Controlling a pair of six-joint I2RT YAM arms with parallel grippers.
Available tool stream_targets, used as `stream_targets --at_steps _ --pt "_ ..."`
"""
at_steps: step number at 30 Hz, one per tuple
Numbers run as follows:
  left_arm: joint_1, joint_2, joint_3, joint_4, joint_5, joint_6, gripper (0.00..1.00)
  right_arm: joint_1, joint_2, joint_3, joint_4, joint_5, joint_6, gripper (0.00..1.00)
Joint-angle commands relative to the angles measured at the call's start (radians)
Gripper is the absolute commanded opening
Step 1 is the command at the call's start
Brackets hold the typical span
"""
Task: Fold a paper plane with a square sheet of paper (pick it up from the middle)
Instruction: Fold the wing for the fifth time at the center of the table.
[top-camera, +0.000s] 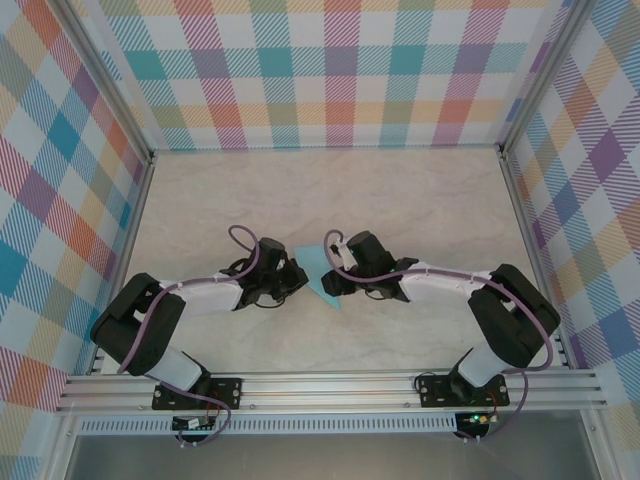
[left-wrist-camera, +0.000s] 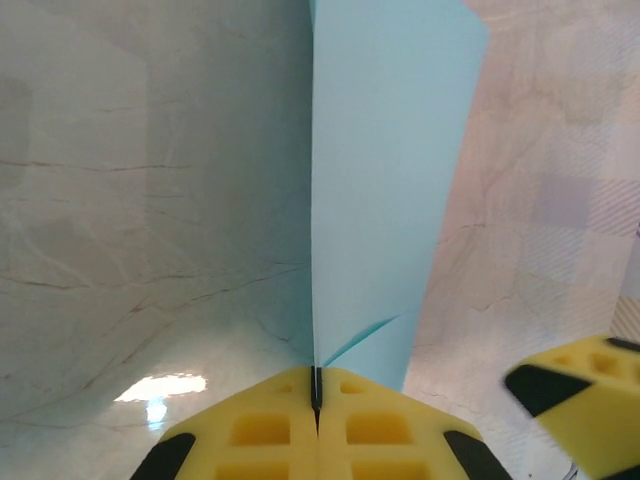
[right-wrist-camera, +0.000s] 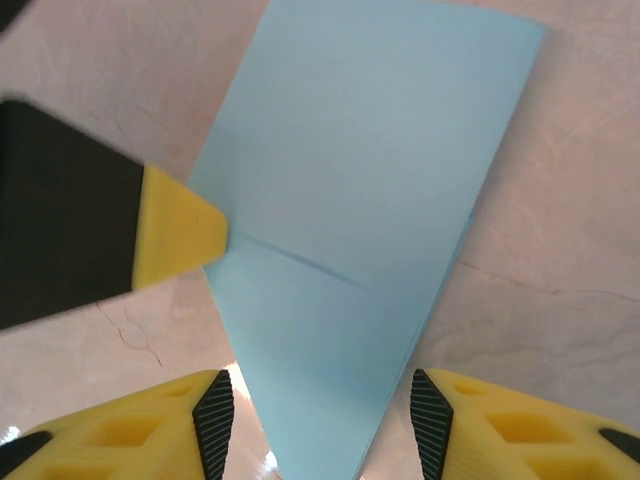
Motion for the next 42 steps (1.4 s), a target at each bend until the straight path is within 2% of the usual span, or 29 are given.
stream_targets --at_steps 1,5,15,21,33,38,42 --pt "-0.018 -0.019 0.032 -0.055 -0.029 -0.021 0.05 0.052 0.015 -0.035 0.137 0.061 -0.125 0.53" --pt "-0.018 -0.023 0.045 -0.072 -0.023 -0.033 0.05 0.101 0.042 -0.08 0.283 0.131 -0.195 0.49" --pt "-0.02 -0.039 0.079 -0.12 -0.014 -0.042 0.05 0.14 0.139 -0.177 0.619 0.11 -0.368 0.49" --pt "-0.02 -0.045 0.088 -0.134 -0.012 -0.047 0.05 0.151 0.198 -0.184 0.686 0.144 -0.441 0.47" --pt "-0.02 -0.045 0.095 -0.151 -0.017 -0.049 0.06 0.153 0.237 -0.187 0.733 0.203 -0.449 0.29" --pt "-0.018 -0.051 0.109 -0.172 -0.026 -0.039 0.09 0.153 0.235 -0.187 0.726 0.199 -0.419 0.22" --pt "-0.011 -0.061 0.119 -0.193 -0.039 -0.029 0.18 0.152 0.231 -0.179 0.716 0.193 -0.386 0.17"
